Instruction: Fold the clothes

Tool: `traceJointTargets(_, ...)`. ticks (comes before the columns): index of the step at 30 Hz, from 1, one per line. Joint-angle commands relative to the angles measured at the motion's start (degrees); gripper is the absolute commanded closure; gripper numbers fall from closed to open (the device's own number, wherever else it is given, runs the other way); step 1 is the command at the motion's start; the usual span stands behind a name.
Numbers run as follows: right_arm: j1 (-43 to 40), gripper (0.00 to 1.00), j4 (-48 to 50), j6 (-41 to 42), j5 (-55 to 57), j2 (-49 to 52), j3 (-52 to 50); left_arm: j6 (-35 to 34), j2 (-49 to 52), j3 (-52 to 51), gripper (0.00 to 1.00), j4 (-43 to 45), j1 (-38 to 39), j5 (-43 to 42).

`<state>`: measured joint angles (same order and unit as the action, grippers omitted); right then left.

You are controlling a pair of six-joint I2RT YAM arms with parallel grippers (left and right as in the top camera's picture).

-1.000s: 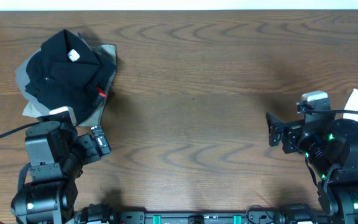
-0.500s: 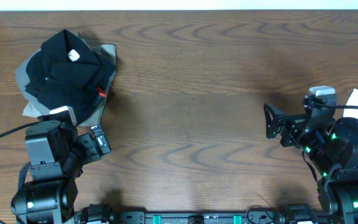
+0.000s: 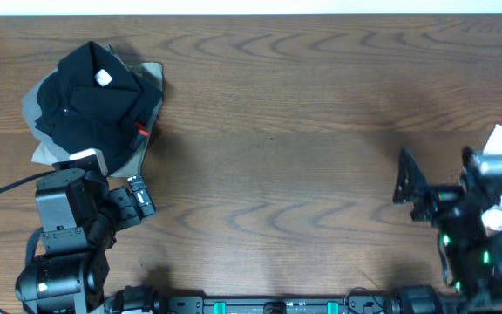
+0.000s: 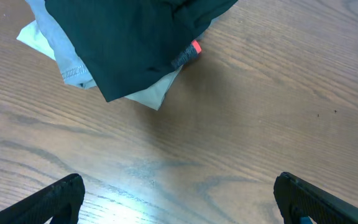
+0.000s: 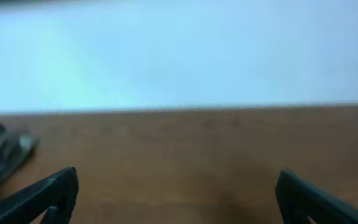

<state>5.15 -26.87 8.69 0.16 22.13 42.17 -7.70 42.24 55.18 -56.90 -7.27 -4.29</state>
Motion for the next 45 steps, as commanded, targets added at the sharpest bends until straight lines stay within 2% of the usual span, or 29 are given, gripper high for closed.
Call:
traceJointTargets(1, 0.2, 0.01, 2.5, -0.6, 2.4, -6.9, -6.6, -0.5, 0.0, -0.1, 0.02, 0.0, 0.3, -0.2)
traceJointTargets(9, 0.5, 0.01, 15.3, -0.6, 2.4, -22.0, -21.6, -0.5, 0.0, -0.1, 0.02, 0.0, 0.3, -0.2)
traceJointTargets(14, 0.9, 0.01, 28.2, -0.6, 2.6, -21.9, -27.4, -0.5, 0.0, -0.1, 0.02, 0.0, 0.3, -0.2)
traceJointTargets(21, 0.9, 0.01, 53.2, -0.6, 3.5, -21.8, -42.2, -0.5, 0.0, -0.1, 0.02, 0.0, 0.3, -0.2)
traceJointTargets(27, 0.9, 0.01, 48.7, 0.0, 3.5, -21.8, -41.9, -0.5, 0.0, -0.1, 0.02, 0.0, 0.3, -0.2)
traceJointTargets(35, 0.9, 0.01, 28.0, 0.1, 3.4, -21.8, -41.9, -0.5, 0.0, -0.1, 0.02, 0.0, 0.3, -0.2)
traceJointTargets(40, 0.9, 0.01, 25.5, 0.7, -1.2, -21.8, -41.9, -0.5, 0.0, -0.1, 0.02, 0.0, 0.3, -0.2)
traceJointTargets(45, 0.9, 0.01, 22.6, 0.7, -1.2, -21.7, -41.9, -0.5, 0.0, -0.1, 0.02, 0.0, 0.3, -0.2)
